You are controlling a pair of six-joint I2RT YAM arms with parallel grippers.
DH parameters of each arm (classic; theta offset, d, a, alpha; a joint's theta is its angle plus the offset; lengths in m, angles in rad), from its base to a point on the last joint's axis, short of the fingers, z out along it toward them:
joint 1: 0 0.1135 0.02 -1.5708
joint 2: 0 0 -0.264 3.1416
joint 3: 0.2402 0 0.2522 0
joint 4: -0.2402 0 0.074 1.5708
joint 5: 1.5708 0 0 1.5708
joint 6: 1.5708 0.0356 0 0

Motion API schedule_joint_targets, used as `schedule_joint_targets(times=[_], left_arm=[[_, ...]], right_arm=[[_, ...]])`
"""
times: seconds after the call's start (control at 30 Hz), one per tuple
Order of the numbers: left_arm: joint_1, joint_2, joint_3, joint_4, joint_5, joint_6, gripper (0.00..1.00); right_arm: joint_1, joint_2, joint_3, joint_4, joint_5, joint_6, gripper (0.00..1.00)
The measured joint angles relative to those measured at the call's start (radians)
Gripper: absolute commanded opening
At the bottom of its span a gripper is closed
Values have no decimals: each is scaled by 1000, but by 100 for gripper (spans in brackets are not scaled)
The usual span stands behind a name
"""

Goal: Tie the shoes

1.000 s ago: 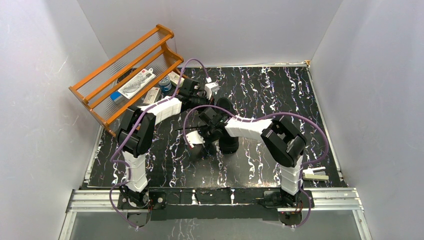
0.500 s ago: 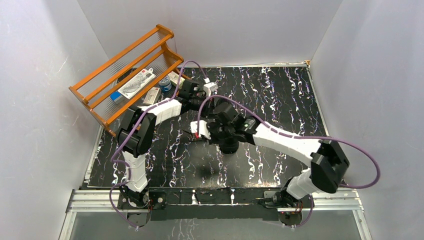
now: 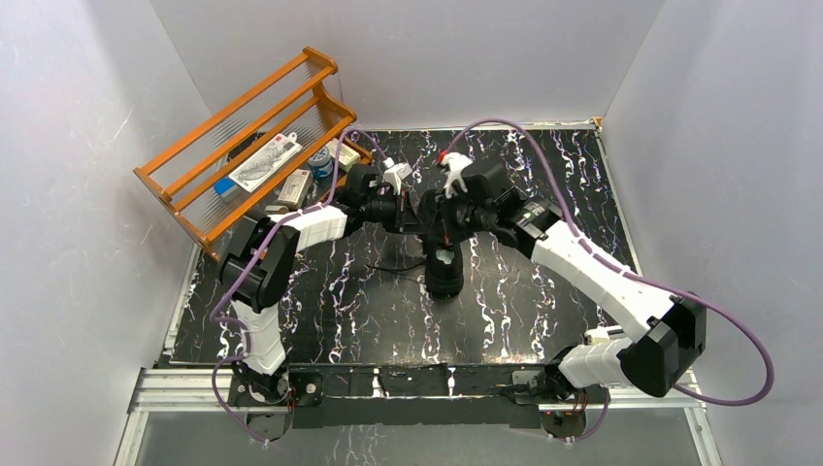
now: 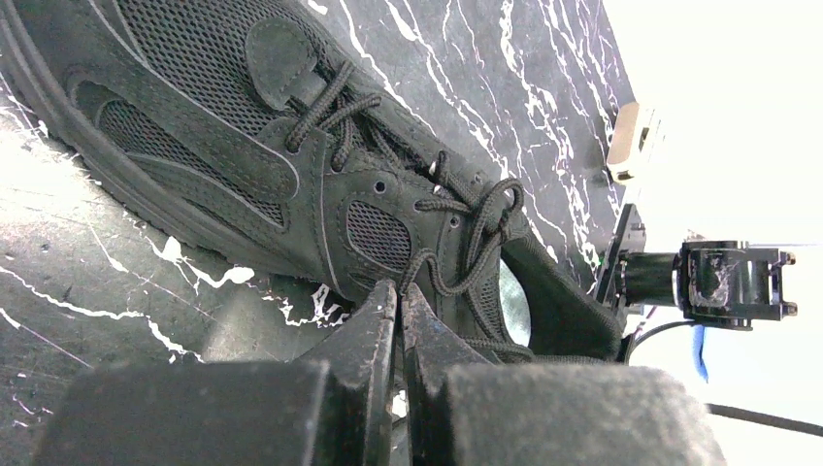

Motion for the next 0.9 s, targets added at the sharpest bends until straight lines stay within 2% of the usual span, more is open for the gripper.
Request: schedule_joint_targets(times=[0.13,0.3,0.43,0.47,0.53,0.57,0.67,0.8,0.9], left_arm=[[0,-14,-11,27,-27,-31,0],[0,-37,-11,30,-53,-37,0],[0,-58,-11,34,-57,-42,0],[0,-62,-11,34,-57,-42,0],[-1,-67,-11,33,-57,-42,0],[-2,-67,-11,33,-58,-42,0],[-4,-67,-10,23,-66,-45,0],[-6,-69,-8,-9,-85,-40,0],[-6,-75,-2,-42,-100,-24,0]], right_arm=[[-95,-21,21,-101,49,222,0],[-211,-6,45,-251,139,365,0],[-298,73,52,-367,198,434,0],[-310,106,50,-391,206,445,9],[-321,173,24,-407,203,449,42],[-323,200,7,-410,200,443,54],[-332,248,-24,-425,180,319,65],[-342,180,-49,-347,82,-44,76],[-342,42,-116,-232,-5,-288,70]])
